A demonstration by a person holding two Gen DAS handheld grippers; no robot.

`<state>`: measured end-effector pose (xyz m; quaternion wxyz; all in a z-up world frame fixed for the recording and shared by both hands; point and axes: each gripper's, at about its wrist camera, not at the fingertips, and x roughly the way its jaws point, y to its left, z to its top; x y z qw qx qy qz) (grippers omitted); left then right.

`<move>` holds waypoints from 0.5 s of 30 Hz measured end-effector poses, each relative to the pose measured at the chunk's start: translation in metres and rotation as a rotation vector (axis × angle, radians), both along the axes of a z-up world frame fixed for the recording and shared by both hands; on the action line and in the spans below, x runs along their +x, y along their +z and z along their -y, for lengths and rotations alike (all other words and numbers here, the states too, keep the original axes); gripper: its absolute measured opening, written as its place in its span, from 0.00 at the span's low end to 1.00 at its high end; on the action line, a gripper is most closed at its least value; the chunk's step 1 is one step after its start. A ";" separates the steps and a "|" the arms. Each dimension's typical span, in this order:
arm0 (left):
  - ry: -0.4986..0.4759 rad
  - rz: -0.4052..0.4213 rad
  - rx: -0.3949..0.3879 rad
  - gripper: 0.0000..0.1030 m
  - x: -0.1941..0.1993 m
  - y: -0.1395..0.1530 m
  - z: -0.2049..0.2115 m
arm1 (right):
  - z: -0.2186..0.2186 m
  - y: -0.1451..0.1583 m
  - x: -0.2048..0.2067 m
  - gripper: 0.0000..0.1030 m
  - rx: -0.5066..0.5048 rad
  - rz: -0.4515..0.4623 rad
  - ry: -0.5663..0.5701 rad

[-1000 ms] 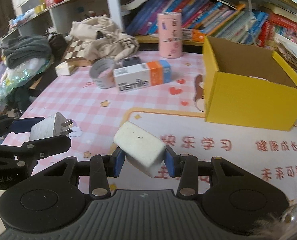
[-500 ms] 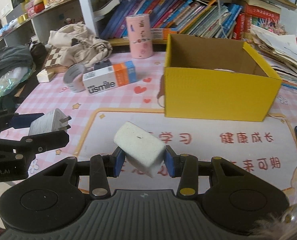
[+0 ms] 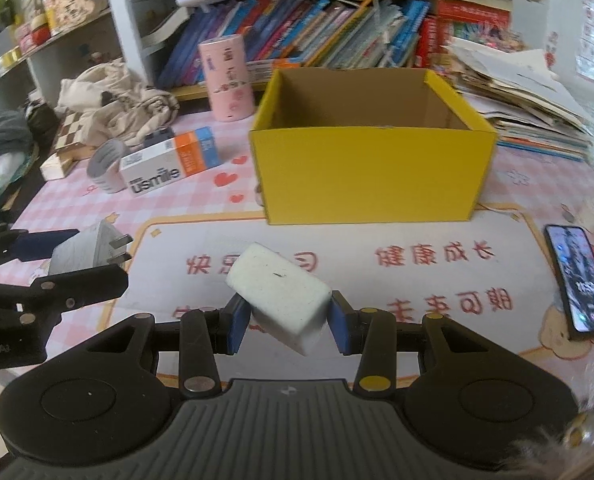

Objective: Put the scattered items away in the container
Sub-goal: 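Lift the charger with the left tool while the right tool carries the foam block toward the yellow box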

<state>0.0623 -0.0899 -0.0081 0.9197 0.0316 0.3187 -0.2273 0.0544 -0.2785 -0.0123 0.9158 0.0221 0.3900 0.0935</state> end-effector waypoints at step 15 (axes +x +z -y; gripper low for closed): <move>-0.096 -0.026 0.013 0.63 0.013 -0.006 0.041 | 0.040 -0.005 -0.005 0.39 0.008 -0.016 -0.092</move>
